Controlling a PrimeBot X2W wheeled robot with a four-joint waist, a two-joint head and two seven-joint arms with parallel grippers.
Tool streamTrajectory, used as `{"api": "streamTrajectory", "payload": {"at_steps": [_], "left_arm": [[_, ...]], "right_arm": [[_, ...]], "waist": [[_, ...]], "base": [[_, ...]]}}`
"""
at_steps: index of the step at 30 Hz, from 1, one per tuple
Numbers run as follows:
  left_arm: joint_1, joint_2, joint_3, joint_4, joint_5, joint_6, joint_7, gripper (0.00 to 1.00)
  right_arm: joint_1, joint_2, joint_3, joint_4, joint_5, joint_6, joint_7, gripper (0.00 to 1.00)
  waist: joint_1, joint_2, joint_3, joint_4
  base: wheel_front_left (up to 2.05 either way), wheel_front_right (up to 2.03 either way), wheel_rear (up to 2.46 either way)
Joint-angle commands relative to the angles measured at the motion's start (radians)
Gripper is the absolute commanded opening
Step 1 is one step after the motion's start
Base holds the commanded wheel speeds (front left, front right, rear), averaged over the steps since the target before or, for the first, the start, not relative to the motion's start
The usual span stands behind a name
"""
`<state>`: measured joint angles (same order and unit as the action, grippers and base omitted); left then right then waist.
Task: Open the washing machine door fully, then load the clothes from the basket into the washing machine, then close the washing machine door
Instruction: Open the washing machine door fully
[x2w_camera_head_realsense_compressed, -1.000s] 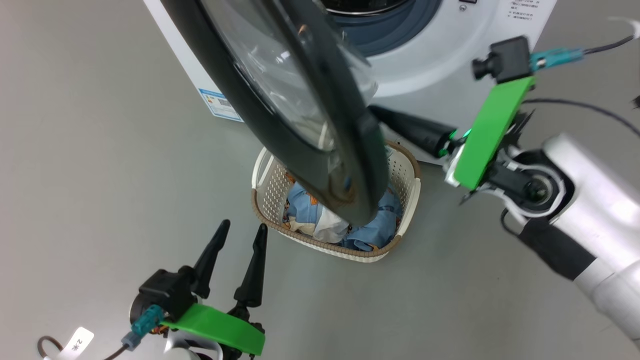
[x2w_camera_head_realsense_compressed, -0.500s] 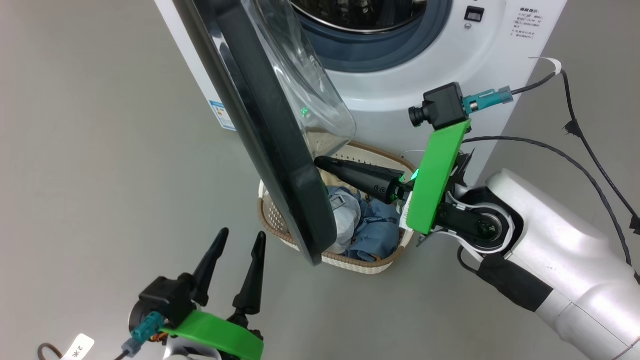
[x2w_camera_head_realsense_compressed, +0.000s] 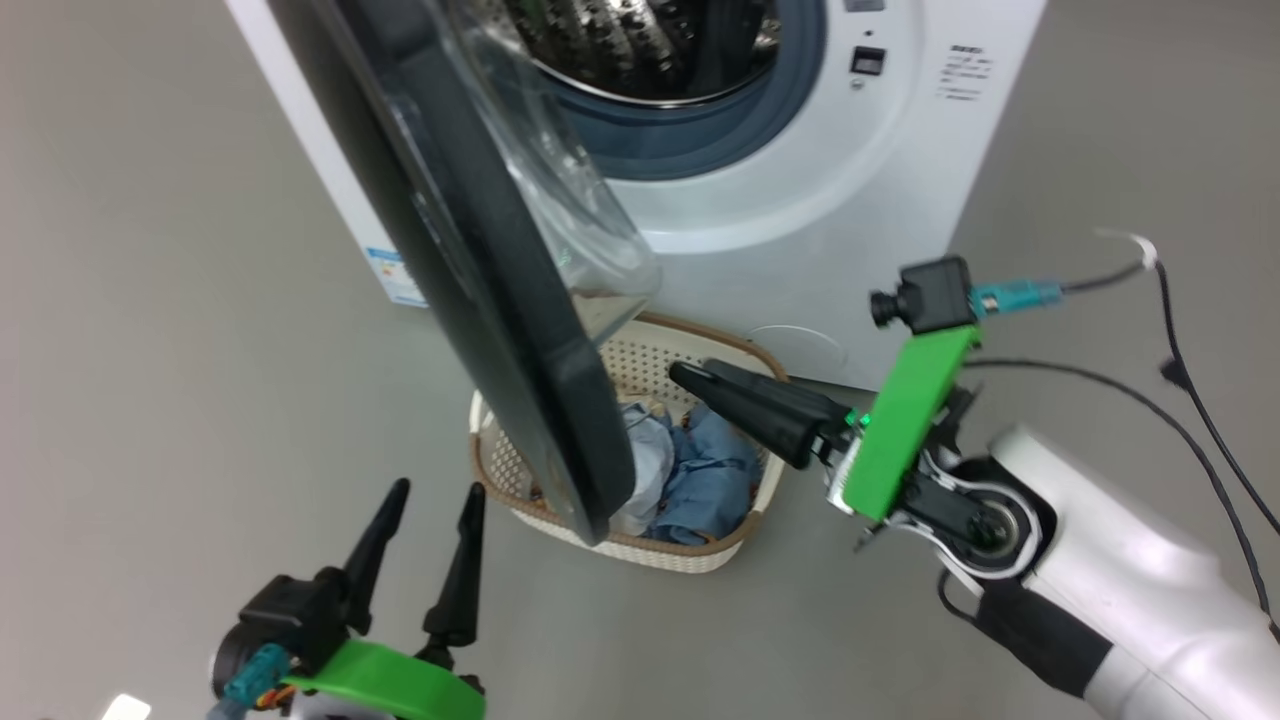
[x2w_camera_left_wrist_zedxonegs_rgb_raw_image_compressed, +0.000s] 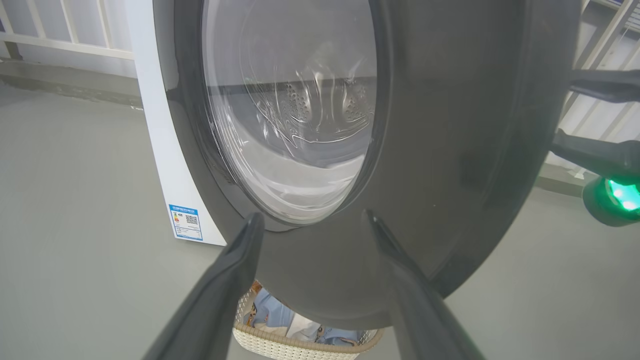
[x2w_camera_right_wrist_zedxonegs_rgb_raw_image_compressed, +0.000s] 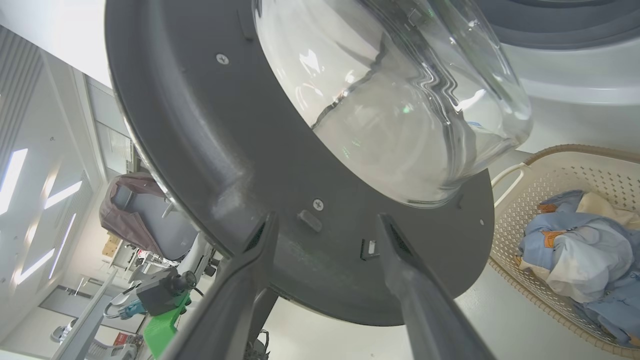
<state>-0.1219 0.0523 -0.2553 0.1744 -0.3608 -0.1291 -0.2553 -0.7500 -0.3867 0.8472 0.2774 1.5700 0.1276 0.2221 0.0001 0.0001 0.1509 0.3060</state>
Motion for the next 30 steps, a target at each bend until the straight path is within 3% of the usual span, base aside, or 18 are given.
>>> {"api": "streamTrajectory", "payload": {"at_steps": [1,14,30], "left_arm": [[-0.004,0.023,0.043,-0.02,0.015,-0.002,-0.006,1.0],[0.059,0.061,0.139,-0.027,0.025,-0.002,-0.006,1.0],[0.085,0.07,0.183,-0.029,0.035,-0.002,-0.006,1.0]], "right_arm": [[0.035,-0.002,-0.01,-0.016,0.006,0.003,-0.015,1.0],[0.221,-0.092,-0.038,0.015,-0.017,0.003,-0.175,1.0],[0.404,-0.233,-0.029,0.06,-0.069,0.003,-0.342,1.0]], "waist": [[0.0,-0.0001,-0.019,-0.032],[0.0,-0.0001,-0.068,-0.15],[0.0,-0.0001,-0.094,-0.231]], "base": [[0.0,0.0,0.0],[0.0,0.0,0.0],[0.0,0.0,0.0]]}}
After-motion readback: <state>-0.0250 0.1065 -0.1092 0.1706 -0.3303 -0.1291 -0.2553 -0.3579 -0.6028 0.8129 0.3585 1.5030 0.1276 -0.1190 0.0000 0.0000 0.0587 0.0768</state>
